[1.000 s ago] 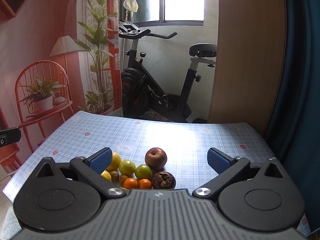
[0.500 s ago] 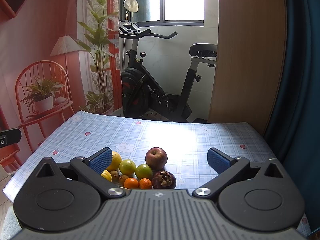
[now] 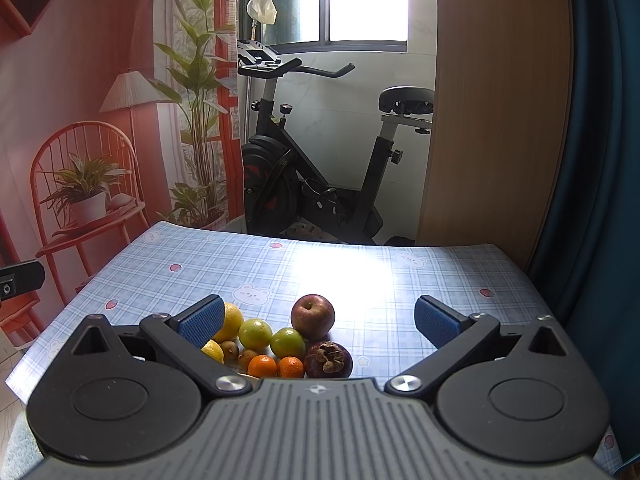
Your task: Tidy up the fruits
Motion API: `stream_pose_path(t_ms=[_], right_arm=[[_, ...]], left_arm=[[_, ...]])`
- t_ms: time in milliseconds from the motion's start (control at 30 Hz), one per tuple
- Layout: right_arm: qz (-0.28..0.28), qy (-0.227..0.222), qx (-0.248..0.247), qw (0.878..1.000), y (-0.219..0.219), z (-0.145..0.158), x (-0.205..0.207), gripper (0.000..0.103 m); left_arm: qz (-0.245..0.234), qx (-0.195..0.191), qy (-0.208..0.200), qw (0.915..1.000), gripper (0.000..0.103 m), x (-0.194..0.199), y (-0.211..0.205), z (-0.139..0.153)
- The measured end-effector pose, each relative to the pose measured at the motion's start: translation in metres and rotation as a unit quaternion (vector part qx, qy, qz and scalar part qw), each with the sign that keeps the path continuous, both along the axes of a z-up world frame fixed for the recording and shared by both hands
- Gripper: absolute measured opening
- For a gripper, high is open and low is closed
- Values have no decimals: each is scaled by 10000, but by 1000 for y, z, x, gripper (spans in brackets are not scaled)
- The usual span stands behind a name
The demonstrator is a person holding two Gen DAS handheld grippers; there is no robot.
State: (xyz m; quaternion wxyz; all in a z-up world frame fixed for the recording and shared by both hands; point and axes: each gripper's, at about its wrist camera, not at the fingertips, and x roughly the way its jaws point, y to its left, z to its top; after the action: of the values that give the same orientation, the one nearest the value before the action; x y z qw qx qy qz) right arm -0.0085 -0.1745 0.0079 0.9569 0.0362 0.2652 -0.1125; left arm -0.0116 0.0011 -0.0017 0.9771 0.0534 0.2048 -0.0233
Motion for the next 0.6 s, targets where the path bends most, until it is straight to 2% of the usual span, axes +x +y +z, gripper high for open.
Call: stream_pose_path(t_ms=[367,533,600], right_arm=[[-7,16,101,9999,-2,-3,1,103],[-7,-88,208,9997,-10,-6,2,103],[-20,-147,230,9996,-14,-8,4,103]], left_arm=[[68,-37,37,10000,103,3,1,-2],[276,456,-62,9986,103,6,-6,-7],[289,508,-33,9983,103,12,-5,-9]])
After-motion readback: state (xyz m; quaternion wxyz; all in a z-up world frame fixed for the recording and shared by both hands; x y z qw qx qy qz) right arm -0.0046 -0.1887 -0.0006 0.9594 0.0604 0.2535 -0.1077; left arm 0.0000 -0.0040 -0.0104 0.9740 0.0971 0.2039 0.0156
